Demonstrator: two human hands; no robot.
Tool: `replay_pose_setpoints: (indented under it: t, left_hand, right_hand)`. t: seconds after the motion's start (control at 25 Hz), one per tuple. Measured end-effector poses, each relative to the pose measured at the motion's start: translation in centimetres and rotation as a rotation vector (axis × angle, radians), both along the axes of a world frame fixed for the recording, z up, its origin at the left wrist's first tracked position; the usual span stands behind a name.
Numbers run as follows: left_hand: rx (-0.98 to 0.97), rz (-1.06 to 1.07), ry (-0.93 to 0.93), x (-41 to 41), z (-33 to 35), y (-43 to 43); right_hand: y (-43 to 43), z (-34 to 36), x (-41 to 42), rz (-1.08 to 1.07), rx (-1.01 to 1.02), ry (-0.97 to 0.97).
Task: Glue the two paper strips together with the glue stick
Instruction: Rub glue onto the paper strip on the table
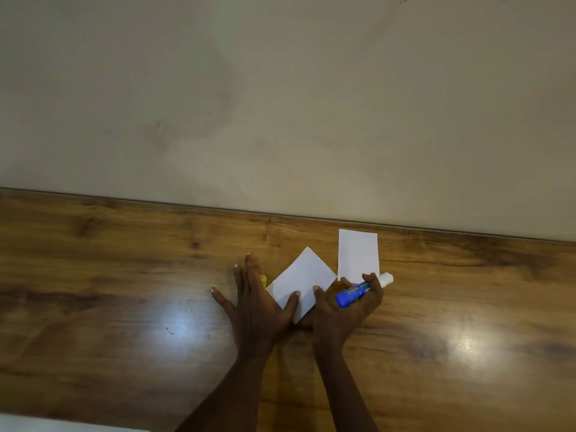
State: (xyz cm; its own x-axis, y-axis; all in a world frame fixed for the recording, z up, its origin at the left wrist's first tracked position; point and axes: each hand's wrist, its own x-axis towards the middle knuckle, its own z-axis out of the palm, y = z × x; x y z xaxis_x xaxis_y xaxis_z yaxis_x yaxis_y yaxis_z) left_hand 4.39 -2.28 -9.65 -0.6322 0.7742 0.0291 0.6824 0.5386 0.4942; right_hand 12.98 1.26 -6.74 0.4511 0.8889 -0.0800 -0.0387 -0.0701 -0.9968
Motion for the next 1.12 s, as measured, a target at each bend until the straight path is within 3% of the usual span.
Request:
replay_pose_setpoints:
  t: [0.12, 0.28, 0.4, 0.56, 0.92, 1.12]
  left_hand:
    - [0.041, 0.002, -0.023, 0.2, 0.4, -0.1]
    - [0.048, -0.007, -0.065, 0.0, 0.4, -0.1]
    - [0.017, -0.007, -0.029, 0.0, 0.5, 0.0]
    - [0.007, -0.013, -0.013, 0.1, 0.7, -0.1]
    - [0.006, -0.035, -0.026, 0.1, 0.6, -0.3]
    - [0.02, -0.038, -0.034, 0.2, 0.7, -0.2]
  right_hand:
    - [2.9, 0.3, 1.4, 0.281, 0.033, -0.169]
    - [7.8, 2.4, 3.4, 1.111, -0.022, -0.578]
    - [9.1, 2.5, 2.6, 1.309, 0.047, -0.76]
    - [8.3, 1.9, 1.9, 1.146, 0.118, -0.824]
    - [2.6, 0.5, 0.2, 0.679, -0.038, -0.006]
    - [2.9, -0.3, 0.0, 0.666, -0.037, -0.09]
